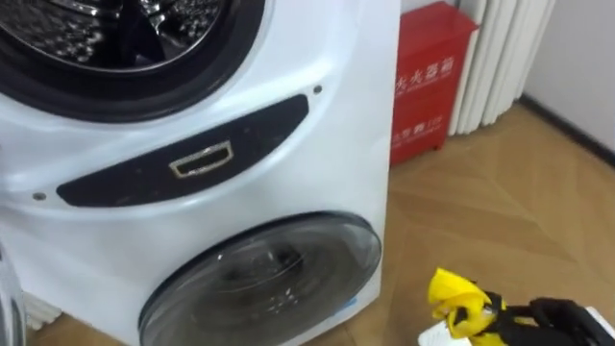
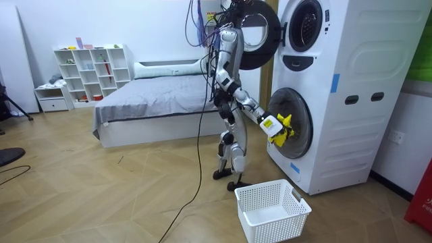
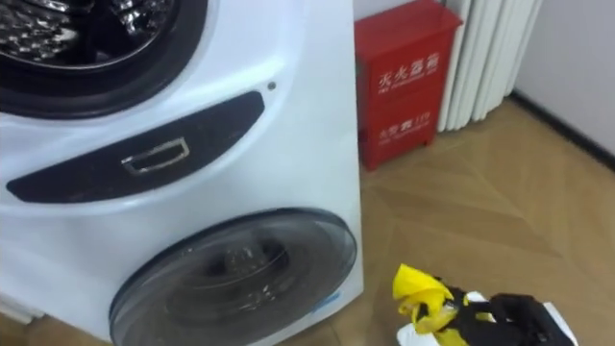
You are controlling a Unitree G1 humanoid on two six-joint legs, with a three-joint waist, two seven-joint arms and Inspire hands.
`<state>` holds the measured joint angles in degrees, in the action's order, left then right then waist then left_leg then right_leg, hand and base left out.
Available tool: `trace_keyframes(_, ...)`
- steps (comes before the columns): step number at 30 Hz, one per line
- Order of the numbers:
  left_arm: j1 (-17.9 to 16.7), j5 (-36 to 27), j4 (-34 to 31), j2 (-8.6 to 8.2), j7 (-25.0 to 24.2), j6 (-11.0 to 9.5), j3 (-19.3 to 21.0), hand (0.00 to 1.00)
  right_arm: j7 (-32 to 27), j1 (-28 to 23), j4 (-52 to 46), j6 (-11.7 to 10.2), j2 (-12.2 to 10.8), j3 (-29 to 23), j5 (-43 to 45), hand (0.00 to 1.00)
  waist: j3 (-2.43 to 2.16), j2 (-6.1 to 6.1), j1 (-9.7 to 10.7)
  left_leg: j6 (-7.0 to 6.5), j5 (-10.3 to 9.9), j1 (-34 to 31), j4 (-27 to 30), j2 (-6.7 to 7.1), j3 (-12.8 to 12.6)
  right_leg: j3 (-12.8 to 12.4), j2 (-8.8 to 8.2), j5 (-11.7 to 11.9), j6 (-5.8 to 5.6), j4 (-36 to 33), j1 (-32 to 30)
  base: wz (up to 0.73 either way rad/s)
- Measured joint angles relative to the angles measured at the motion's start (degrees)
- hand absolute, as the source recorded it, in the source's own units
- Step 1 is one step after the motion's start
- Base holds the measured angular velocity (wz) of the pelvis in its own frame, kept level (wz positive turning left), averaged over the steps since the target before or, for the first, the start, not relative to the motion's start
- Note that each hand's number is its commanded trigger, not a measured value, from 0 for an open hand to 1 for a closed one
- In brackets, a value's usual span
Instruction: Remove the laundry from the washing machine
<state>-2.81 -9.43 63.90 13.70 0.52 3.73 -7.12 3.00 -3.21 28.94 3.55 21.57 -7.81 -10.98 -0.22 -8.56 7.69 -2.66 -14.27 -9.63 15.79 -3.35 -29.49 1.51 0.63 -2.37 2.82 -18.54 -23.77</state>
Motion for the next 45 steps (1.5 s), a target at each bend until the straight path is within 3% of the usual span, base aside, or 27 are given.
trace_keyframes(4, 0.44, -0.1, -0.03, -0.16, 0.46, -0.03, 0.0, 0.0, -2.16, 2.46, 6.0, -1.43, -1.98, 1.03, -0.41, 1.0, 0.03, -0.14, -0.04, 0.65, 0.93, -1.85, -0.38, -0.01, 1.36, 0.63, -0.08, -0.51, 0.46, -0.23, -1.56, 0.15)
trace_keyframes(10, 2.08, -2.39, 0.2, -0.29, 1.76, -0.55, -0.06, 0.0, -6.99, 5.02, 11.86, -3.2, -2.14, 2.99, -2.61, 1.0, 0.09, -0.06, -0.49, 1.25, 1.84, -4.61, -0.29, 0.09, 2.23, 0.24, 0.55, -0.36, 1.35, -0.45, -4.25, 0.05)
trace_keyframes(16, 3.21, -6.83, 0.49, -0.53, 3.74, -1.38, -2.16, 0.0, -11.91, 5.31, 12.89, -4.97, -2.1, 3.35, -5.5, 1.0, 0.58, 0.32, -0.06, 1.57, 2.06, -5.42, -0.48, -0.12, 2.06, -1.04, 1.52, -0.64, 2.17, -1.35, -5.57, -0.11)
trace_keyframes(23, 3.75, -9.14, 0.51, -0.75, 4.53, -1.83, -2.25, 0.0, -17.03, 5.61, 13.01, -6.07, -1.93, 3.19, -5.71, 1.0, 0.45, 0.1, 1.1, 1.8, 2.2, -7.15, -0.15, -0.11, 2.36, -2.84, 2.6, -0.81, 3.08, -2.37, -8.02, -0.14)
trace_keyframes(24, 3.74, -9.13, 0.52, -0.76, 4.61, -1.83, -2.25, 0.0, -17.45, 5.62, 13.01, -6.1, -1.93, 3.19, -5.72, 0.66, 0.46, 0.12, 1.26, 2.01, 2.33, -7.15, -0.13, -0.08, 2.64, -3.01, 2.72, -0.84, 3.12, -2.38, -8.02, -0.16)
trace_keyframes(25, 3.74, -9.13, 0.56, -0.79, 5.05, -1.84, -2.25, 0.0, -18.23, 5.62, 13.01, -6.15, -1.93, 3.18, -5.72, 0.25, 0.52, 0.2, 1.37, 2.19, 2.44, -7.13, -0.03, -0.02, 3.17, -3.48, 2.98, -0.89, 3.19, -2.43, -8.03, -0.23)
trace_keyframes(26, 3.75, -9.14, 0.56, -0.82, 5.38, -1.93, -2.25, 0.0, -18.93, 5.73, 13.01, -6.28, -1.93, 3.17, -5.74, 0.0, 0.55, 0.25, 1.41, 2.24, 2.47, -7.06, 0.07, 0.01, 3.3, -4.12, 3.27, -0.9, 3.2, -2.42, -8.11, -0.26)
trace_keyframes(35, 3.68, -9.19, 0.31, -0.95, 6.29, -2.0, -2.72, 0.0, -21.15, 6.33, 13.01, -6.7, -1.93, 3.17, -6.97, 0.0, 0.56, 0.2, 1.54, 2.26, 2.44, -6.84, 1.58, -0.08, 3.14, -7.09, 4.36, -0.99, 3.22, -2.52, -8.18, -0.19)
trace_keyframes(45, 2.38, -11.27, 0.28, -0.96, 6.45, -1.99, -3.63, 0.0, -21.02, 6.12, 12.99, -6.71, -1.64, 3.17, -7.37, 0.0, 0.57, 0.22, 2.46, 2.32, 2.42, -6.31, 1.82, -0.58, 3.01, -7.65, 4.63, -1.71, 3.66, -3.14, -7.64, -0.02)
